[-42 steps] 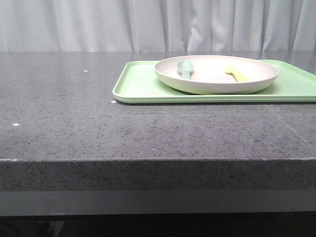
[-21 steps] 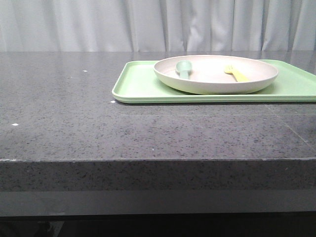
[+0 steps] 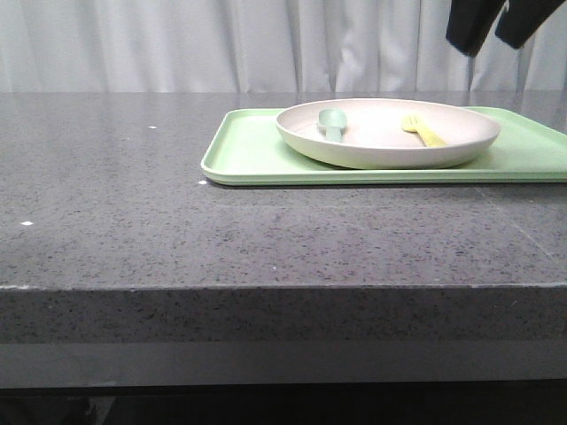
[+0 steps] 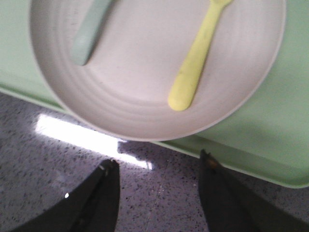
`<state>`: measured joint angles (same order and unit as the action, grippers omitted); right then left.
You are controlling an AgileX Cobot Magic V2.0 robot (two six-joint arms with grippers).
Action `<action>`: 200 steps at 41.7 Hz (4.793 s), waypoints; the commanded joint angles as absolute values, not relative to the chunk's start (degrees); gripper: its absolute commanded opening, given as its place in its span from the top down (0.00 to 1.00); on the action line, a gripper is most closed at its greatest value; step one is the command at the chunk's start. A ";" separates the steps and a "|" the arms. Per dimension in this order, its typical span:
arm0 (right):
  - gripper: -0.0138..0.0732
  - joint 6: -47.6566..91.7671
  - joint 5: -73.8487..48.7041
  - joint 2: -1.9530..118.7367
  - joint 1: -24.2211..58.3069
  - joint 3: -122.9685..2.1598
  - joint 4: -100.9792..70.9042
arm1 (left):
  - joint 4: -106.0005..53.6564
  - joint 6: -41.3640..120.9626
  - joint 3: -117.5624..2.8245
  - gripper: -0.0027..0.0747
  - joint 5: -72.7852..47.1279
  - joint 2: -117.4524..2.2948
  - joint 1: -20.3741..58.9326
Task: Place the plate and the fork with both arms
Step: 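Lower the right gripper over the yellow fork and grasp its handle, then lift the yellow fork out of the plate with the right gripper, then lower the fork onto the tray beside the plate and release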
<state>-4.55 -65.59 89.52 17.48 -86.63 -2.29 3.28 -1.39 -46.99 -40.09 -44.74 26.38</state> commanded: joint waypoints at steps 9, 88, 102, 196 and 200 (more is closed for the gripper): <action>0.38 -10.86 -69.89 99.45 15.96 -99.70 0.67 | 3.34 -1.42 -48.70 0.58 -34.84 -44.46 26.98; 0.69 -14.83 -74.48 118.15 13.28 -116.32 0.48 | 3.34 -1.42 -48.70 0.58 -34.86 -44.46 26.98; 0.69 -13.83 -76.61 115.58 13.28 -120.12 0.48 | 3.34 -1.42 -48.70 0.58 -34.86 -44.46 26.98; 0.50 0.61 -75.48 113.05 -3.17 -112.23 -10.62 | 3.34 -1.42 -48.70 0.58 -34.86 -44.46 26.98; 0.50 2.89 -76.53 110.92 -1.87 -112.05 -10.57 | 3.34 -1.42 -48.70 0.58 -34.96 -44.46 26.98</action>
